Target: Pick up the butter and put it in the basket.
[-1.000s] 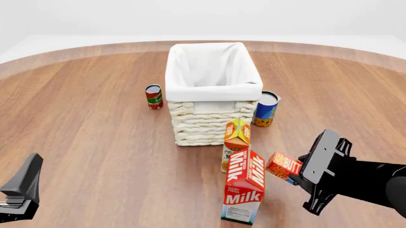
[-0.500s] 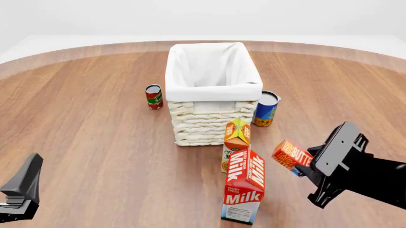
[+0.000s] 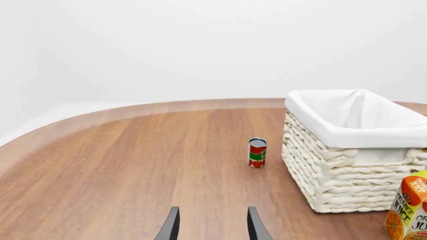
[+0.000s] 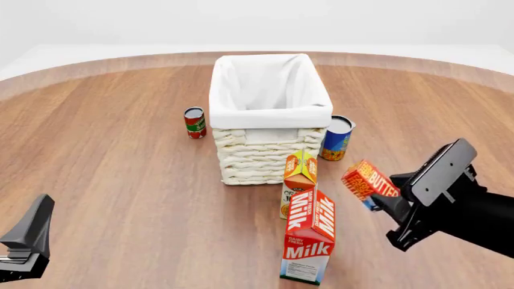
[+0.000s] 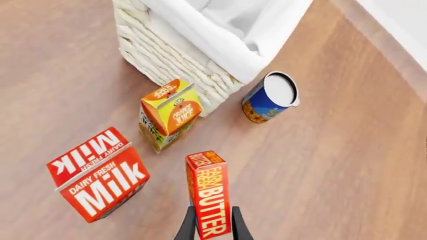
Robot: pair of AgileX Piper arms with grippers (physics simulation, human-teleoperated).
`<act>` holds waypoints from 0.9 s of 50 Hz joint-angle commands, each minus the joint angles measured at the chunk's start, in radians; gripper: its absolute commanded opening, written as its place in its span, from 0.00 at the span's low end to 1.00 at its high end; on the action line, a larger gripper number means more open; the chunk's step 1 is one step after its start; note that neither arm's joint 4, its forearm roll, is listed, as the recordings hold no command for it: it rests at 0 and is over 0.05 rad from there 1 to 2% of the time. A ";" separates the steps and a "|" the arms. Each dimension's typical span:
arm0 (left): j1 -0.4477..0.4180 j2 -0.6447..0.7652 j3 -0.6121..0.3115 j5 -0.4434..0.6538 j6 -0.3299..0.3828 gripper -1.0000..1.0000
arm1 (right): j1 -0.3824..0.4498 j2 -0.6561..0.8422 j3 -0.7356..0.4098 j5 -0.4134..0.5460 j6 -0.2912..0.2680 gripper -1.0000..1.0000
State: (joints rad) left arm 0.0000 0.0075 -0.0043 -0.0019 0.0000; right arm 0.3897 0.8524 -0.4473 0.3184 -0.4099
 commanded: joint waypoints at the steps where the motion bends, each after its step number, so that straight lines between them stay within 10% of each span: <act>1: 0.000 0.000 0.000 0.000 0.000 1.00 | 0.007 -0.024 -0.055 0.012 0.065 0.00; 45: 0.000 0.000 0.000 0.000 0.000 1.00 | 0.046 -0.022 -0.224 0.016 0.079 0.00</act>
State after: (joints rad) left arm 0.0000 0.0075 -0.0043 -0.0019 0.0000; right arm 0.4252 0.8351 -0.6145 0.3378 -0.3500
